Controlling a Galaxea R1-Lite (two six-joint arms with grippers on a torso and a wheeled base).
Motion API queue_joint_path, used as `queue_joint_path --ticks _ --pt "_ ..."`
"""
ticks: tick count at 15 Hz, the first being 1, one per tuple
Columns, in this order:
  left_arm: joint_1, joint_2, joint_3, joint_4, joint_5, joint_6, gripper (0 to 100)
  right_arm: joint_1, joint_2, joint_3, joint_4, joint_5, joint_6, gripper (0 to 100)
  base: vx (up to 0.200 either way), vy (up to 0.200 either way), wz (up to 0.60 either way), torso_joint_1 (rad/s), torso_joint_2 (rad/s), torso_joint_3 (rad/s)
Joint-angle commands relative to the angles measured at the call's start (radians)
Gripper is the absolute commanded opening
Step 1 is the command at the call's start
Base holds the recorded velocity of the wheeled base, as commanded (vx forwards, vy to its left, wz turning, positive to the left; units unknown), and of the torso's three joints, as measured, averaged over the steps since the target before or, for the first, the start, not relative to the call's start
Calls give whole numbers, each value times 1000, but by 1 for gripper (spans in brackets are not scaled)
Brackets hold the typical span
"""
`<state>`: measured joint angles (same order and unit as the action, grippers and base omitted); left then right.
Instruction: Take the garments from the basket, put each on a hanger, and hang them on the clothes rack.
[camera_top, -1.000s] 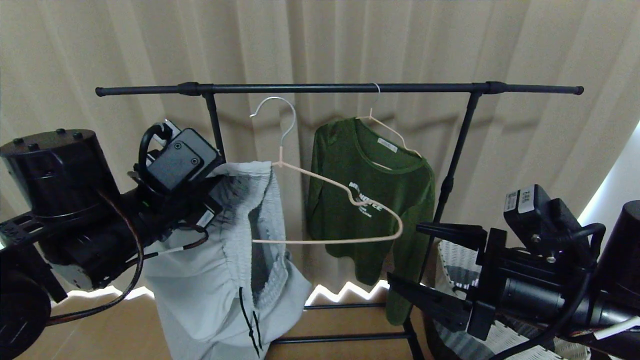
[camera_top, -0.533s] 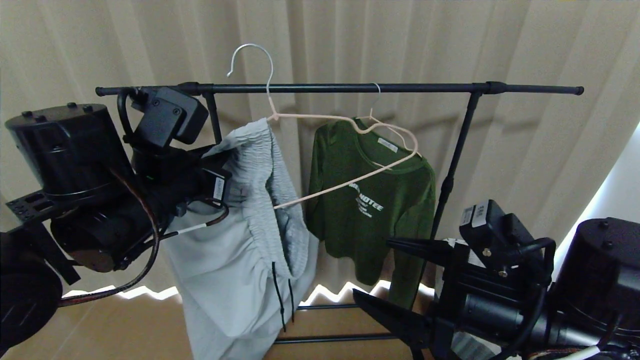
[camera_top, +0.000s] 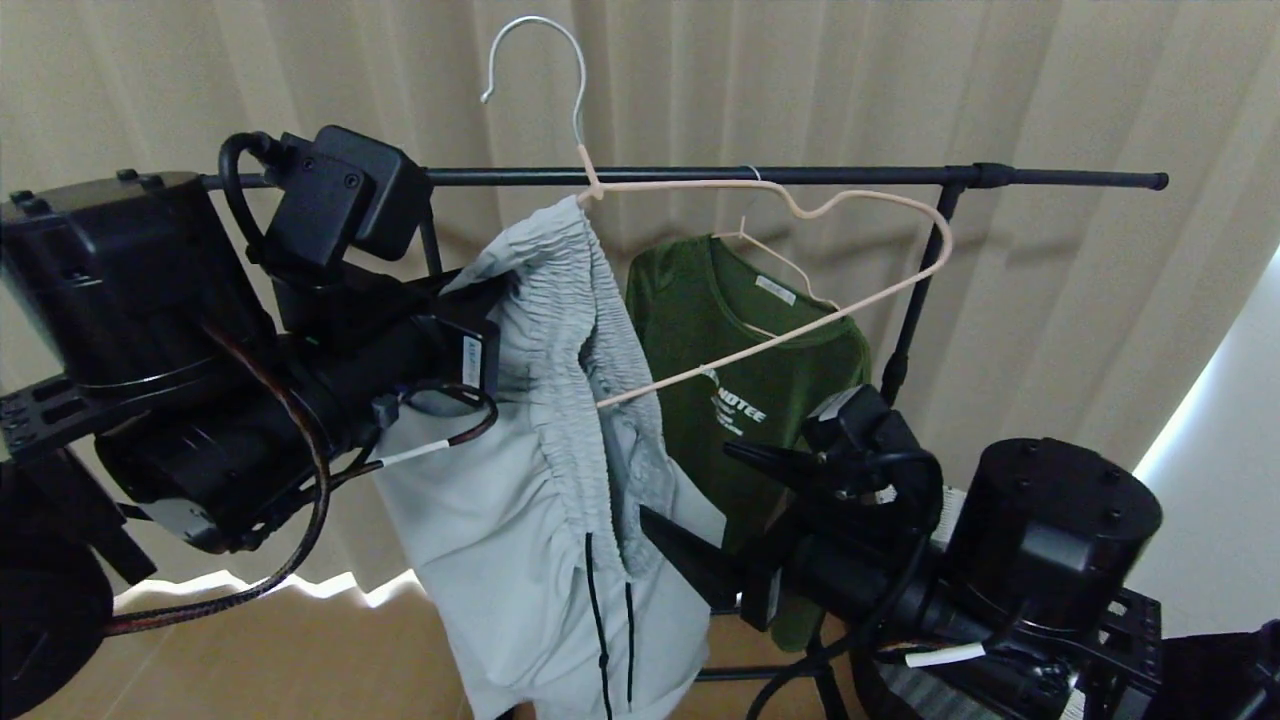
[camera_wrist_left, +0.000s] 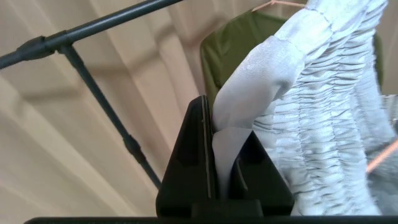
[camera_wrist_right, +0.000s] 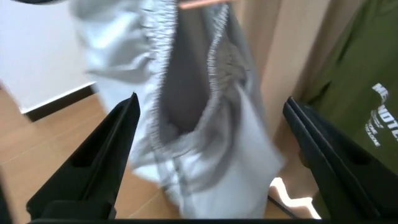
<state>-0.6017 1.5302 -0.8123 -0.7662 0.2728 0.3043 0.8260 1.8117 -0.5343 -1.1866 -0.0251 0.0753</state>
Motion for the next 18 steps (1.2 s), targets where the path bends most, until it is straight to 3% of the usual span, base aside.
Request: queue_joint_path --ticks 1,6,7,15,18 --pt "-12 -22 2 1 0 1 0 -7 49 -15 -1 -1 0 100 0 0 0 0 0 0" --pt "-40 -39 5 2 0 3 0 -34 55 -16 -2 -1 0 100 0 0 0 0 0 0" --pt "-41 -39 5 1 0 3 0 -34 55 -16 -4 -1 0 0 0 0 0 0 0 0" --pt "-56 -38 12 -1 2 7 0 -76 41 -4 -10 -9 1 0 0 0 0 0 0 0" --pt "23 -35 58 -4 2 70 0 -168 -17 14 -10 -41 0 0 0 0 0 0 0 0"
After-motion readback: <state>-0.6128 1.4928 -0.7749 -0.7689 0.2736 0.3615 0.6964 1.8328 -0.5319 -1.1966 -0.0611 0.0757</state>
